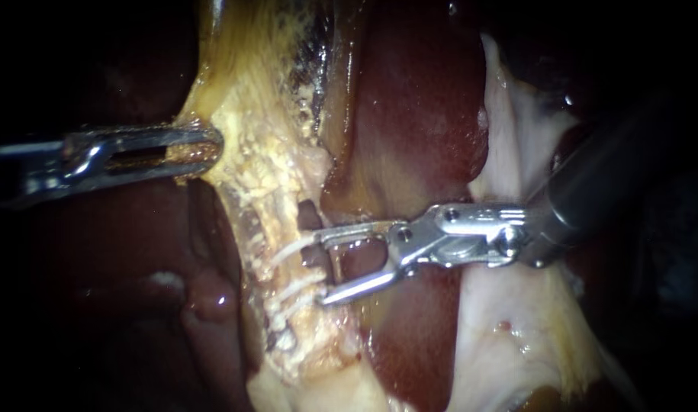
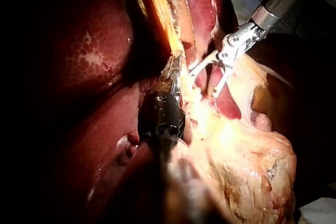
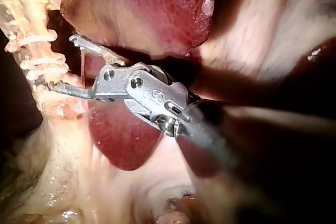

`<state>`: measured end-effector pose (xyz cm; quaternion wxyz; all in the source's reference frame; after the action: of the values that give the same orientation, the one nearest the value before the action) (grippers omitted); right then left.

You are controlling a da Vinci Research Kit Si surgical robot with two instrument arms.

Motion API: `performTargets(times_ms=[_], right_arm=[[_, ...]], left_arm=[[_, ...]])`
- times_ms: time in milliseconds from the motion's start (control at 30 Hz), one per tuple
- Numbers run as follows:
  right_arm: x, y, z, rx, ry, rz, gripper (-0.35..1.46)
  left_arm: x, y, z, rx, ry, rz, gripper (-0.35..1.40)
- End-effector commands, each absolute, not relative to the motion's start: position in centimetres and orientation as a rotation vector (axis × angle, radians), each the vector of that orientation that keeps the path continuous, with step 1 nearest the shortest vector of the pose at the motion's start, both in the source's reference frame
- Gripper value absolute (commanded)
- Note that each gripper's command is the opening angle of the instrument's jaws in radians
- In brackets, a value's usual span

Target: Going back third clip left tube

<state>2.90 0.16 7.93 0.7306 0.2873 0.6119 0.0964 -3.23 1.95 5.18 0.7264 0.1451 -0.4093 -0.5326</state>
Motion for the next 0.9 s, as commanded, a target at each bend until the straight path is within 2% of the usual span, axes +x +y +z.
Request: performTargets(times_ms=[33, 200, 500, 733, 900], right_arm=[[2.85, 0.17, 7.91, 0.633, 1.353, 0.207, 0.60], [2.59, 0.27, 7.76, 0.604, 1.393, 0.190, 0.60], [2.12, 0.58, 7.39, 0.546, 1.399, 0.191, 0.60], [1.96, 0.63, 7.32, 0.532, 1.391, 0.209, 0.60], [1.95, 0.62, 7.31, 0.533, 1.394, 0.200, 0.60]], left_arm=[[-3.23, 1.95, 5.18, 0.320, -0.903, -1.174, -0.35], [-3.23, 1.94, 5.18, 0.319, -0.903, -1.174, -0.35], [-3.24, 1.92, 5.20, 0.316, -0.903, -1.175, -0.35], [-3.45, 1.80, 5.42, 0.314, -0.912, -1.168, -0.35], [-3.63, 1.80, 5.71, 0.324, -0.884, -1.148, -0.35]])
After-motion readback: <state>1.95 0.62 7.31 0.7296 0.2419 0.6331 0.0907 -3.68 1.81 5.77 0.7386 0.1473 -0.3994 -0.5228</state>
